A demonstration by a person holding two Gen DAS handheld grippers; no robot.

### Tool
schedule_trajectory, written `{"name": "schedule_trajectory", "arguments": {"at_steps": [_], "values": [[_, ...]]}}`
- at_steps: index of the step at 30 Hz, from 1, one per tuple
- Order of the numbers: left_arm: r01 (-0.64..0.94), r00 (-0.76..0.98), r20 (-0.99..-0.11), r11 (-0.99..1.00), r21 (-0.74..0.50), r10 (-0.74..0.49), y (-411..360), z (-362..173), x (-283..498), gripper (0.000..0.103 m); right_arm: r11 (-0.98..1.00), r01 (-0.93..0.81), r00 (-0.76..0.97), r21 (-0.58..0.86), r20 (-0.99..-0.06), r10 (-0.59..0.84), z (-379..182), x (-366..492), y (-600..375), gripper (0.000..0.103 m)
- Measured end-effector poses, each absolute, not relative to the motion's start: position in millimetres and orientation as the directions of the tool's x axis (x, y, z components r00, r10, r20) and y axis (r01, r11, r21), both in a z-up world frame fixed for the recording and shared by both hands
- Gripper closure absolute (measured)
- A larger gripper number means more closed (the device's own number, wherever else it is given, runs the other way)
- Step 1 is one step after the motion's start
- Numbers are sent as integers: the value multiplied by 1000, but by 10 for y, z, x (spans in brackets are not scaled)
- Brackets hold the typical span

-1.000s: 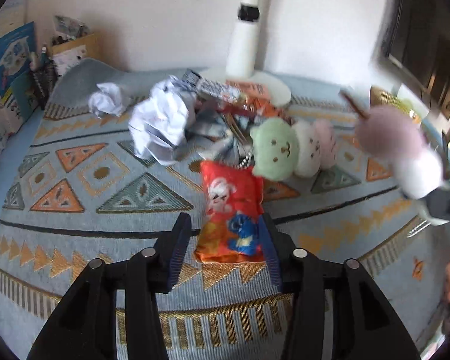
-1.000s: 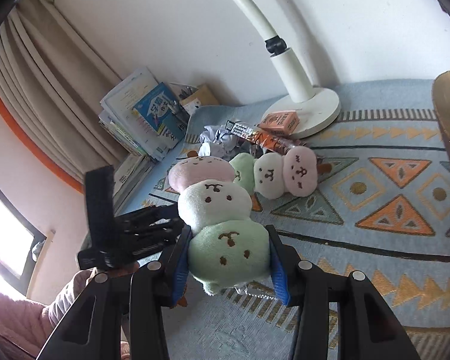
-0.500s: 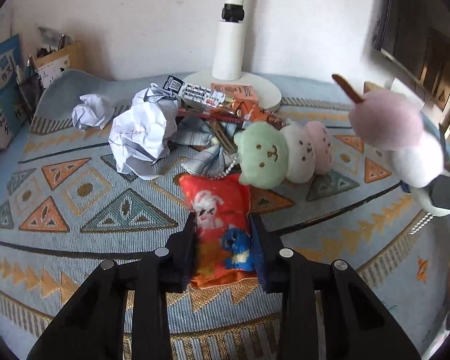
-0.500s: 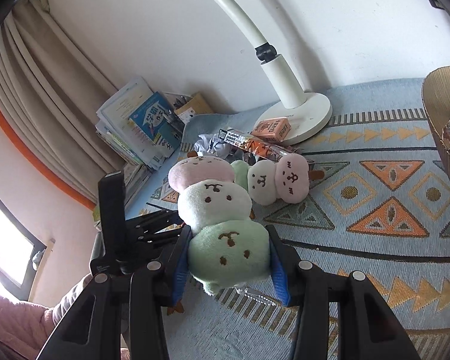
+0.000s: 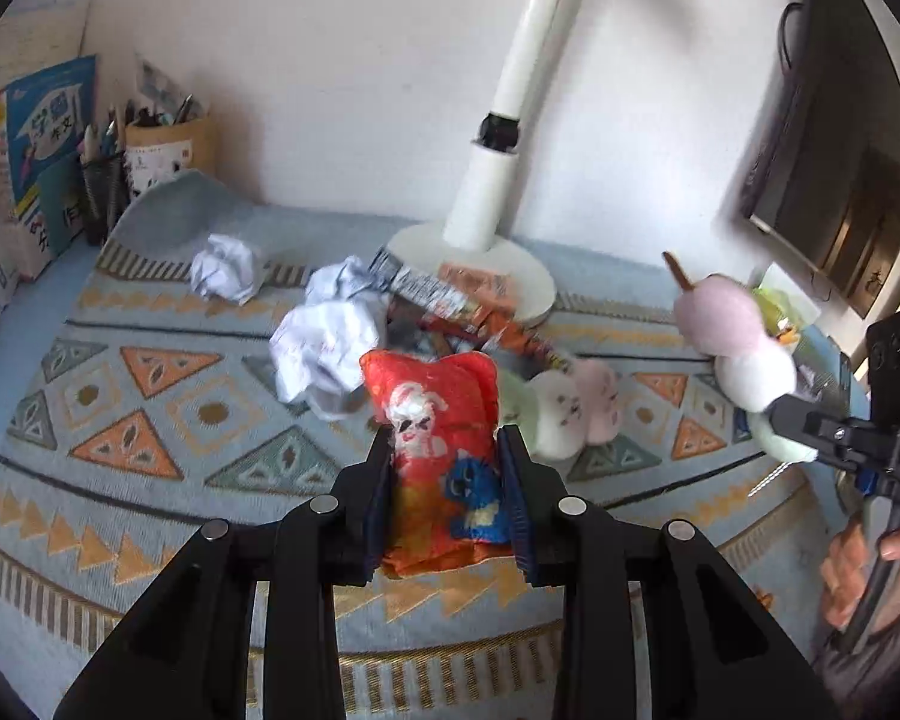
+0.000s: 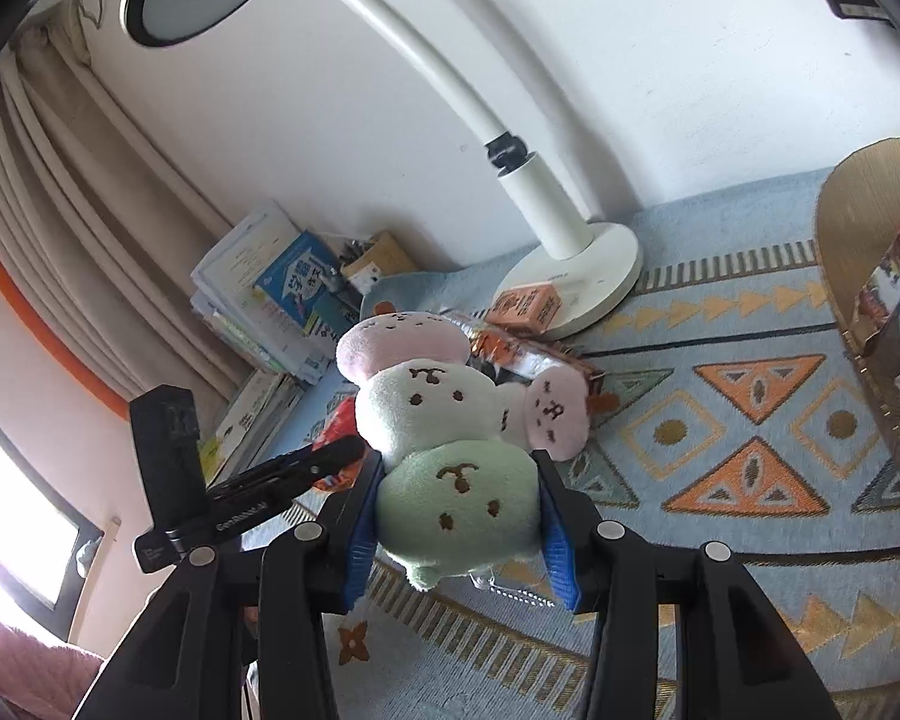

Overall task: Organize objects
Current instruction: 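Lift the red bag and plush stack and carry both toward the gold bowl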

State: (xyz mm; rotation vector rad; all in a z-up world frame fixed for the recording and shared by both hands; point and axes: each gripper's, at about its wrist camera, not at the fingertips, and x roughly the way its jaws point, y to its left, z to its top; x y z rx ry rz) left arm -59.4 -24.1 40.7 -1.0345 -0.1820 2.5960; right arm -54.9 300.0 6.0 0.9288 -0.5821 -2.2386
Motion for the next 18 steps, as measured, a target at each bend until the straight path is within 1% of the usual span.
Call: {"name": "schedule_trajectory", "arguments": {"at_steps": [5, 9, 18], "values": [[-321, -658, -629, -910, -261, 413, 50, 578, -785, 73, -724, 335, -606, 603, -451, -656, 156, -580, 3278, 58], [-382, -642, -601, -878, -288, 476, 375, 765, -954, 73, -761, 276, -666, 587, -454, -591, 288, -602, 3609, 58], [-554, -590, -543, -789, -267, 598, 1378, 1085, -1114, 73, -866, 67, -792, 496, -501, -348, 584, -667, 4551, 58]]}}
